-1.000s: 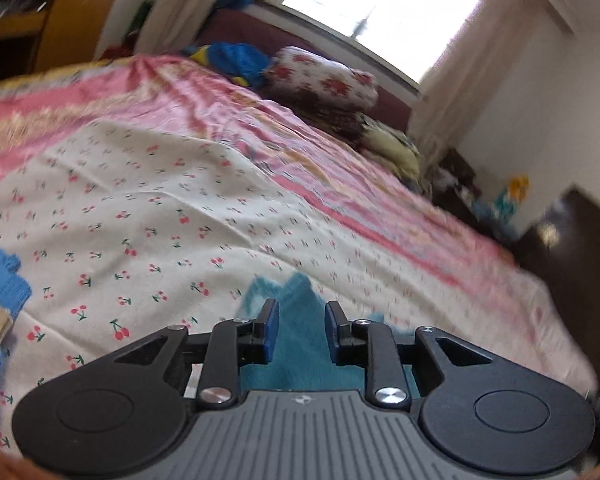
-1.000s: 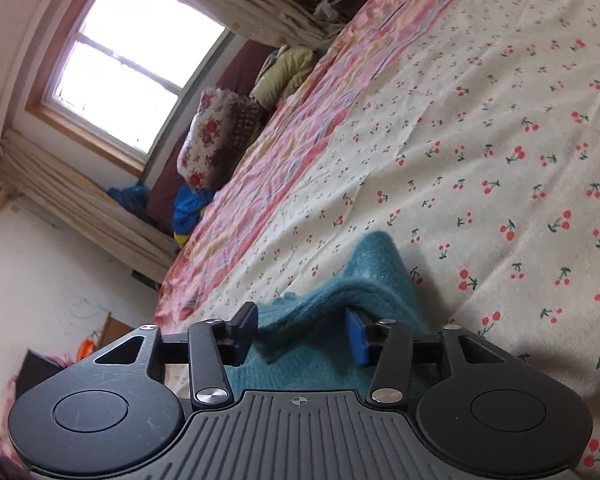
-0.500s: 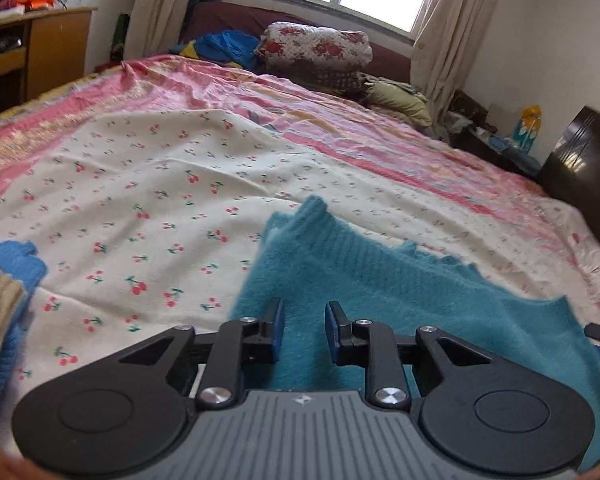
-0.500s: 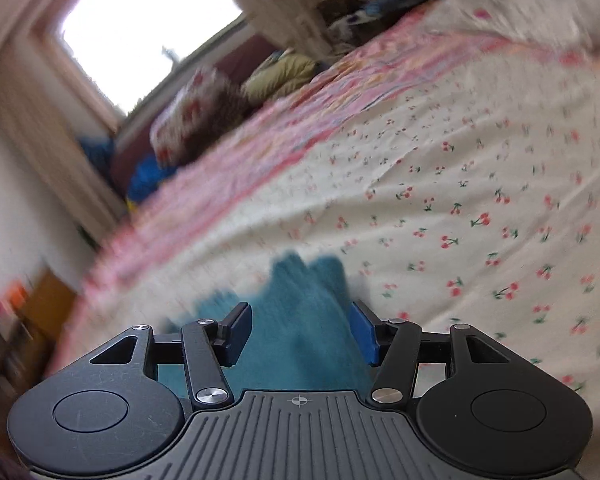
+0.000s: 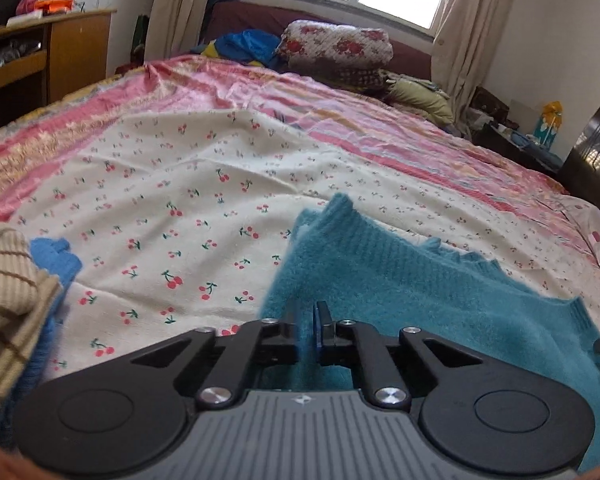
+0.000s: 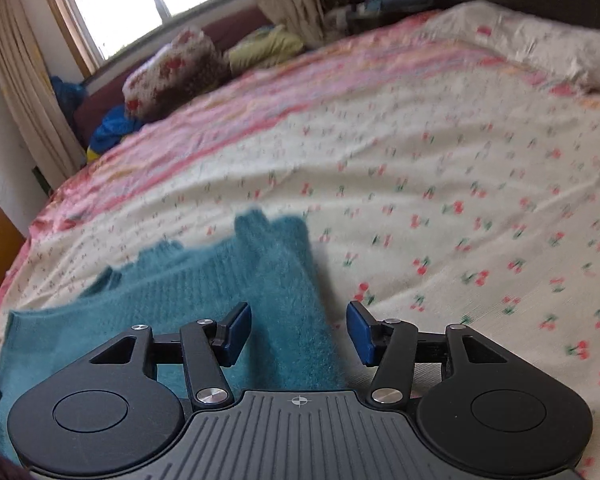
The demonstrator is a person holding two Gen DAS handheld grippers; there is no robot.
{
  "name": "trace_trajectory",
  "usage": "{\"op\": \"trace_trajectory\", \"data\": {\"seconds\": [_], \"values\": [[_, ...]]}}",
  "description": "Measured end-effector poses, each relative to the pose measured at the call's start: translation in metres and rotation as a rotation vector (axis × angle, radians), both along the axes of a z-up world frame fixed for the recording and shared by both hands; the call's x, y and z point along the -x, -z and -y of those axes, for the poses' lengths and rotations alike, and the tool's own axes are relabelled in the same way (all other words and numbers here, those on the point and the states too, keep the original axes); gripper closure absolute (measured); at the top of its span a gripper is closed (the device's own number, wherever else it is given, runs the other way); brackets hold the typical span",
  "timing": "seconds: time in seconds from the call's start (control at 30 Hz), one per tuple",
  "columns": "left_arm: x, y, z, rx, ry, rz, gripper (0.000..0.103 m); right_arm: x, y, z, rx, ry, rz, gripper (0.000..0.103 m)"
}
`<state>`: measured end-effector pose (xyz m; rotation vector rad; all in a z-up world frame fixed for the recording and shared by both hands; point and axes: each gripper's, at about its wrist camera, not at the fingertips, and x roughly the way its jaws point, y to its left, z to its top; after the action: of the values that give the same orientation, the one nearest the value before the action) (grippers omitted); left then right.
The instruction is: Fold small clothes
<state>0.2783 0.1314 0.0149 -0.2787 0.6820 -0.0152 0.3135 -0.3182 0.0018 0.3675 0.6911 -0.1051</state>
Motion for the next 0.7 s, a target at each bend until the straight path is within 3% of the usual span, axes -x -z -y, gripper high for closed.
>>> {"op": "trace_trajectory", "data": {"seconds": [0.17,0.3,0.5,0.7], "values": [[0.025,-0.01,0.0,-0.036,0.021,0.026,0.083,0.028,-0.019,-0.009,0.043,-0.041,0.06,0.051],[0.037,-0.002,-0.004,-0.037,0.022,-0.003,0.079,0.041,-0.019,-0.025,0.094,-0.095,0.067,0.05],[0.038,0.015,-0.011,-0.023,0.004,-0.061,0.072,0.033,-0.001,-0.033,0.181,-0.08,-0.021,0.05],[0.044,0.01,-0.013,-0.009,0.003,-0.064,0.072,0.035,-0.007,-0.027,0.149,-0.048,-0.037,0.051]]}}
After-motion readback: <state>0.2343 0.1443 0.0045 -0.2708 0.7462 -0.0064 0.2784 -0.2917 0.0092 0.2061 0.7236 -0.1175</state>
